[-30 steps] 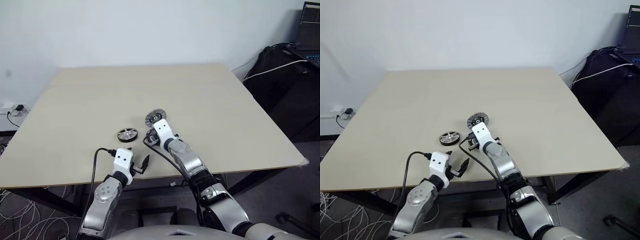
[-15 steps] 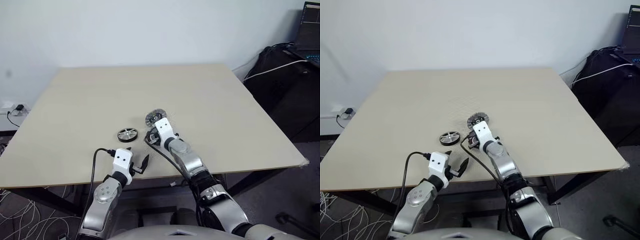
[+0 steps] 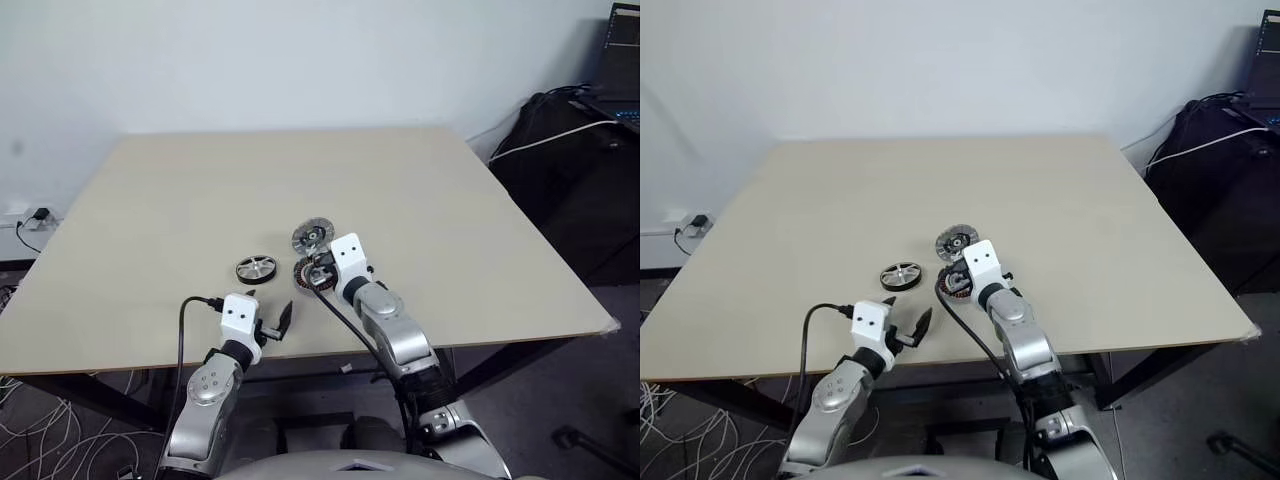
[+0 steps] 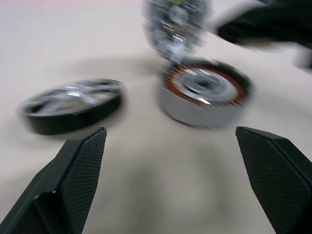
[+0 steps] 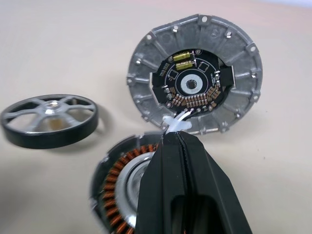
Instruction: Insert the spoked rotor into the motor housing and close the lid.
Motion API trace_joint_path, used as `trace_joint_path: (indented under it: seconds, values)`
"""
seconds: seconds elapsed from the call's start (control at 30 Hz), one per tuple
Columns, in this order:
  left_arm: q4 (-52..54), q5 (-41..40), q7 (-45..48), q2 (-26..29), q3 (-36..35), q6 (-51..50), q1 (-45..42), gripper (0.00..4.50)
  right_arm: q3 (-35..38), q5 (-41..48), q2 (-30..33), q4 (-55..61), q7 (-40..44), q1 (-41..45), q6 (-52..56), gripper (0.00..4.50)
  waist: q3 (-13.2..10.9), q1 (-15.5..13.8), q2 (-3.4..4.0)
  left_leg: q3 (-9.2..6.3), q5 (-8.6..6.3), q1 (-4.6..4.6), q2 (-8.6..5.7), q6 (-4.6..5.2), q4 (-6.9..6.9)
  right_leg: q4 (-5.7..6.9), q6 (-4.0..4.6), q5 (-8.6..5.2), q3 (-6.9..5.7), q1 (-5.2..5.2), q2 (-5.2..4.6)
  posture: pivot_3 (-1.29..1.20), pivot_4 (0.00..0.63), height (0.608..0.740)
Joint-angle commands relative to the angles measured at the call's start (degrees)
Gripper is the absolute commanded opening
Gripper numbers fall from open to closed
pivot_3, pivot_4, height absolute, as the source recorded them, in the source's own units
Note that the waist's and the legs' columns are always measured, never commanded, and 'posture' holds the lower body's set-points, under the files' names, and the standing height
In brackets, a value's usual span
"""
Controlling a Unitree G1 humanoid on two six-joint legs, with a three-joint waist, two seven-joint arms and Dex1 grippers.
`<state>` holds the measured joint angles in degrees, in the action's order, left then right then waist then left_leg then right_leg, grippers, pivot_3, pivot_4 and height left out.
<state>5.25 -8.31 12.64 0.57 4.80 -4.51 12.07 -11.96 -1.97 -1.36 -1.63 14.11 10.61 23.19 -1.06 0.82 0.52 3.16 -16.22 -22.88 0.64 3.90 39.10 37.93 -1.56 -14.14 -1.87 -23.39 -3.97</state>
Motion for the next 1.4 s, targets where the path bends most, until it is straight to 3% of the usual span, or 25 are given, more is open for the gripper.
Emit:
trace_joint_path:
  seconds: [0.03,0.2,0.4,0.73,1.3,1.4]
  values:
    - [4.43,-11.64,-1.79,-3.83,-5.89,-6.5,-3.3,4.5,-0.11,2.51,1.32,11.13,1.82,-4.27,2.16,0.01,-0.02,-0.29,-0.06,0.0,0.0,-0.02,0.0,0.01,0.01,-0.02,-0.02,0.01,-0.02,-0.01,-0.01,0.0,0.0,0.74]
    - [2.91,-23.07,-1.79,-5.39,-11.19,-16.64,-6.5,4.5,0.14,4.05,3.65,21.22,1.79,-11.56,5.83,0.01,-0.04,-0.1,-0.14,-0.04,0.01,-0.06,-0.01,0.05,0.04,-0.05,-0.05,0.01,-0.12,0.02,0.13,0.0,0.0,0.74]
    - [0.89,-27.96,-3.42,-6.1,-12.86,-22.99,-8.18,4.5,0.23,5.75,5.8,28.81,2.02,-16.08,8.05,0.01,-0.11,-0.18,-0.33,-0.04,0.03,0.0,-0.03,0.07,0.09,-0.06,-0.09,0.0,-0.24,0.1,0.5,0.0,0.0,0.74]
    - [-4.15,-33.77,-4.45,-8.39,-15.12,-25.21,-11.88,4.5,0.61,10.83,9.39,31.54,5.68,-22.84,6.2,0.01,-0.23,-0.23,-0.73,-0.06,0.03,0.07,-0.06,0.08,0.11,-0.12,-0.09,0.01,-0.23,0.21,0.42,0.0,0.0,0.74]
    - [-14.47,-46.21,-5.17,-11.07,-19.22,-26.68,-16.7,4.5,1.23,12.38,10.67,31.87,4.29,-24.25,6.01,0.01,-0.24,-0.43,-0.83,-0.13,0.03,0.28,-0.07,0.06,0.12,-0.19,-0.07,0.01,-0.27,0.47,0.17,0.0,0.0,0.74]
    - [-15.97,-48.13,-5.06,-11.77,-20.28,-25.68,-17.42,3.87,1.6,12.55,10.97,32.0,4.08,-24.72,6.11,0.0,-0.24,-0.39,-0.84,-0.15,0.03,0.29,-0.07,0.06,0.12,-0.18,-0.07,0.01,-0.28,0.5,0.15,0.0,0.0,0.74]
